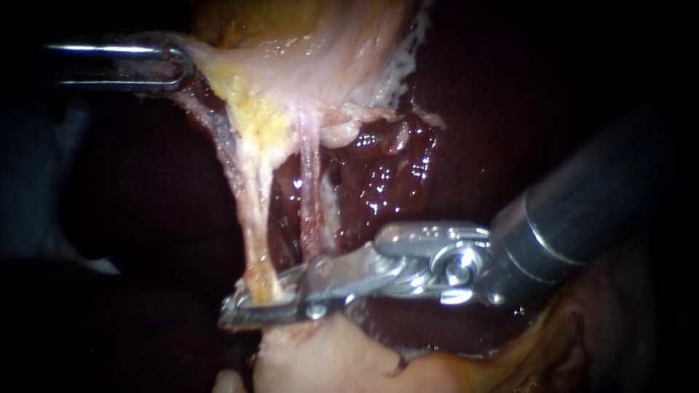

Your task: Going back first clip left tube

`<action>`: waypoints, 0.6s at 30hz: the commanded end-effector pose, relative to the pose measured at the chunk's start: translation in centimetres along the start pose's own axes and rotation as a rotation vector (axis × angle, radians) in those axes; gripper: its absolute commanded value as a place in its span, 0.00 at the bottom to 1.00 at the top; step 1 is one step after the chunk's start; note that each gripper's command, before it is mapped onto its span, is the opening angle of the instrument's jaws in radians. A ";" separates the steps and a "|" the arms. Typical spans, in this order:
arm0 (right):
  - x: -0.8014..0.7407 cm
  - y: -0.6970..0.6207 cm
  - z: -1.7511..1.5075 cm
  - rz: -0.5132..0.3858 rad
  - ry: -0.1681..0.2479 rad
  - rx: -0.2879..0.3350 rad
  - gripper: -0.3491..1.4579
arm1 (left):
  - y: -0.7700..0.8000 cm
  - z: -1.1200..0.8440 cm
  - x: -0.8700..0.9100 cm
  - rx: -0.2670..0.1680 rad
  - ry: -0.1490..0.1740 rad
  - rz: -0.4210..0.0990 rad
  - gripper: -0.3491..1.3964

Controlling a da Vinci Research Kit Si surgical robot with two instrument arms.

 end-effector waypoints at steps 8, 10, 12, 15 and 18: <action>0.01 -0.03 0.00 -0.012 0.042 -0.053 0.32 | 0.00 -0.01 0.00 0.001 0.000 0.000 0.00; 0.01 -0.02 -0.01 -0.011 0.061 -0.063 0.43 | 0.00 -0.01 0.00 0.000 0.000 0.000 0.00; 0.01 -0.01 -0.01 -0.023 0.063 -0.073 0.44 | 0.00 -0.01 0.00 0.000 0.000 0.000 0.00; 0.01 0.04 -0.03 -0.078 0.073 -0.130 0.46 | 0.00 -0.01 0.00 0.000 0.000 0.000 0.00; 0.02 0.12 -0.10 -0.140 0.081 -0.200 0.47 | 0.00 -0.02 0.00 0.000 0.000 0.000 0.00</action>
